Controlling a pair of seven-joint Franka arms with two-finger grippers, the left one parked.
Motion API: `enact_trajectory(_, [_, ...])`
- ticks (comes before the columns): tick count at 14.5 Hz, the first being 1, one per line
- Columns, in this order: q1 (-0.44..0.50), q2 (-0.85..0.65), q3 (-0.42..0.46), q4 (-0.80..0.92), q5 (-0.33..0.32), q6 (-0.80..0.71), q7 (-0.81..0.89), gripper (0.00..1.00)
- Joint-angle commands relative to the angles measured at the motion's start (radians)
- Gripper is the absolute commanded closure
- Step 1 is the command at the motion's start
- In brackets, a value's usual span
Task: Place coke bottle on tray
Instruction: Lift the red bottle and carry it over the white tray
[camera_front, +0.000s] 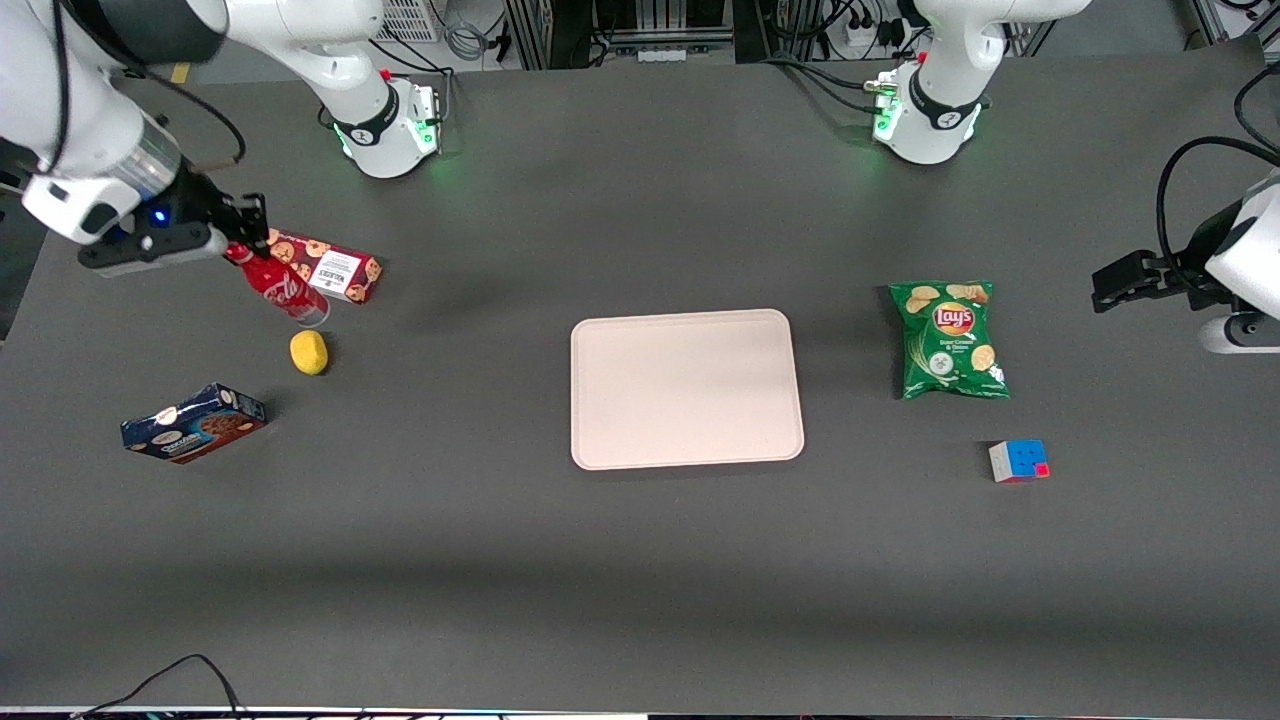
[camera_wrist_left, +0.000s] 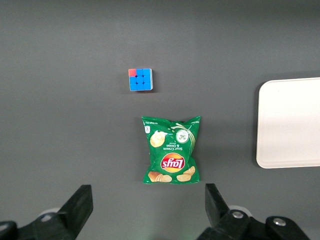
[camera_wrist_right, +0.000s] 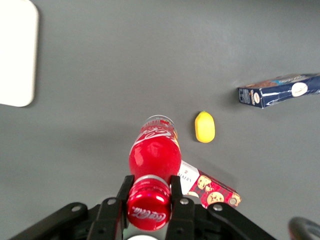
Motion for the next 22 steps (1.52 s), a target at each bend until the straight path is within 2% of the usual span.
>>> enact_trajectory(1, [0.001,0.131,0.047,0.310,0.052,-0.201,0.055,1.00])
enact_trajectory(4, [0.001,0.210,0.135,0.450,0.073,-0.243,0.179,1.00])
enact_trajectory(8, [0.032,0.370,0.296,0.596,0.061,-0.243,0.489,1.00])
enact_trajectory(10, [0.102,0.457,0.304,0.666,0.057,-0.241,0.607,1.00])
enact_trajectory(14, [0.282,0.612,0.304,0.751,-0.044,-0.226,0.848,1.00])
enact_trajectory(16, [0.352,0.692,0.304,0.786,-0.068,-0.182,0.941,1.00])
enact_trajectory(19, [0.392,0.779,0.304,0.783,-0.155,-0.090,0.989,1.00])
enact_trajectory(22, [0.397,0.830,0.304,0.751,-0.170,0.027,0.999,1.00])
